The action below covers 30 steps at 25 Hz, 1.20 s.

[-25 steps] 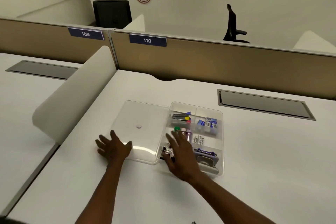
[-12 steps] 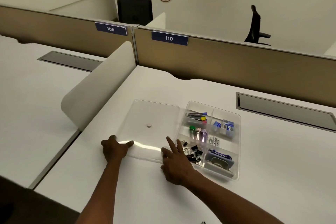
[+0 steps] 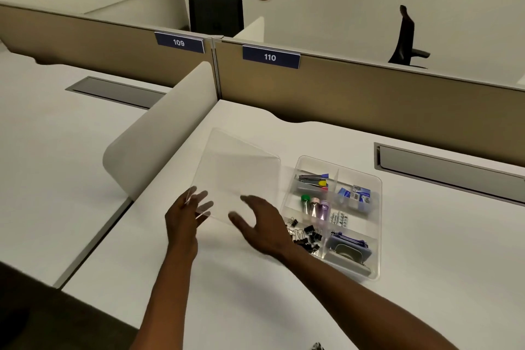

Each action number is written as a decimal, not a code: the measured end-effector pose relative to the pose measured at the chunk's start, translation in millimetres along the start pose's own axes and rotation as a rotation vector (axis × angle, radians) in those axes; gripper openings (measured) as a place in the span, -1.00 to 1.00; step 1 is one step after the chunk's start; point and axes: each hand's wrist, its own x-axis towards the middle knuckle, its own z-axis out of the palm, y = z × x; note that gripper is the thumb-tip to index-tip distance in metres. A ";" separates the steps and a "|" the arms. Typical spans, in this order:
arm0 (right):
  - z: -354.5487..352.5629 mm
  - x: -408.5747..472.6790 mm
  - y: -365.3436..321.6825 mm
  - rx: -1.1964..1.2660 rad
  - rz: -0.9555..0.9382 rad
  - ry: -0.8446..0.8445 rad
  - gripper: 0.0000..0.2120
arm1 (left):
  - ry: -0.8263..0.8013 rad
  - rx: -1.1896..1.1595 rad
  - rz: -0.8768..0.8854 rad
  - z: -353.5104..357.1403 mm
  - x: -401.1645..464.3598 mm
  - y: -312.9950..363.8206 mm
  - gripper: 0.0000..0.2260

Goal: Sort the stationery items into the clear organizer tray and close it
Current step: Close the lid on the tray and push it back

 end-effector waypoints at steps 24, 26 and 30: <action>-109.0 -12.2 9.6 0.823 0.272 0.208 -0.54 | -0.509 0.570 -0.211 52.7 -39.0 -63.4 -0.25; -111.1 -16.8 17.5 0.894 0.257 0.230 -0.67 | -0.498 0.576 -0.221 52.8 -35.2 -67.0 -0.21; -114.3 -32.6 40.1 1.020 0.271 0.258 -0.66 | -0.516 0.596 -0.223 52.1 -23.9 -70.8 -0.08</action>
